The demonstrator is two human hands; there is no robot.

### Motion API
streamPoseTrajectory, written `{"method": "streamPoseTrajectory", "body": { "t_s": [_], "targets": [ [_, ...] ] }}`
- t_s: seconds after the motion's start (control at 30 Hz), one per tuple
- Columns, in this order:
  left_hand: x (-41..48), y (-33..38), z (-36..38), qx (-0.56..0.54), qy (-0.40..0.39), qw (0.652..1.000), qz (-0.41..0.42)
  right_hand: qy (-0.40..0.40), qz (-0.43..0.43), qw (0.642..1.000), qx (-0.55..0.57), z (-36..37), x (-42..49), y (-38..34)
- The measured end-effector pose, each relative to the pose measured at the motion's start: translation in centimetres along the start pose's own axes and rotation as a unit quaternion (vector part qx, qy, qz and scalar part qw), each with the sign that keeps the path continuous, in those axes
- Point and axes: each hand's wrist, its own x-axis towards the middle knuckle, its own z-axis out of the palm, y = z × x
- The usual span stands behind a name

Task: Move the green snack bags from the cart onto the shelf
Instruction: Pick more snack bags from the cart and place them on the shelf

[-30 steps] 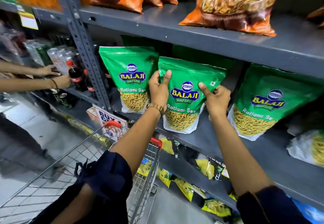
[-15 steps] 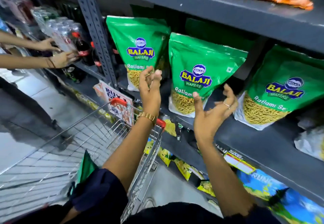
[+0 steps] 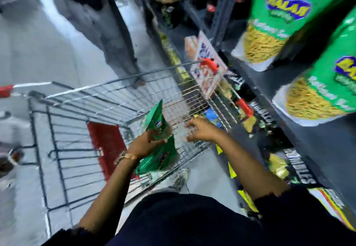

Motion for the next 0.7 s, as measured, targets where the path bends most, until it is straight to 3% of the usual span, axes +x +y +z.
{"method": "streamPoseTrajectory", "body": {
  "t_s": [0.13,0.37,0.53,0.7],
  "targets": [
    [-0.5,-5.6,0.6,0.067,-0.032,0.99,-0.116,-0.147,0.049,0.985,-0.077,3.2,5.3,-0.9],
    [0.2,-11.8,2.6,0.038,-0.064,0.975,-0.208,-0.207,0.099,0.972,-0.051,7.0,9.2,0.8],
    [0.1,-12.7,4.3,-0.176,-0.018,0.969,-0.17,-0.179,0.083,0.977,0.086,9.1,9.2,1.1],
    [0.1,-13.0,4.8,-0.383,0.01,0.905,-0.184,-0.132,0.109,0.966,0.194,10.6,9.2,1.3]
  ]
}}
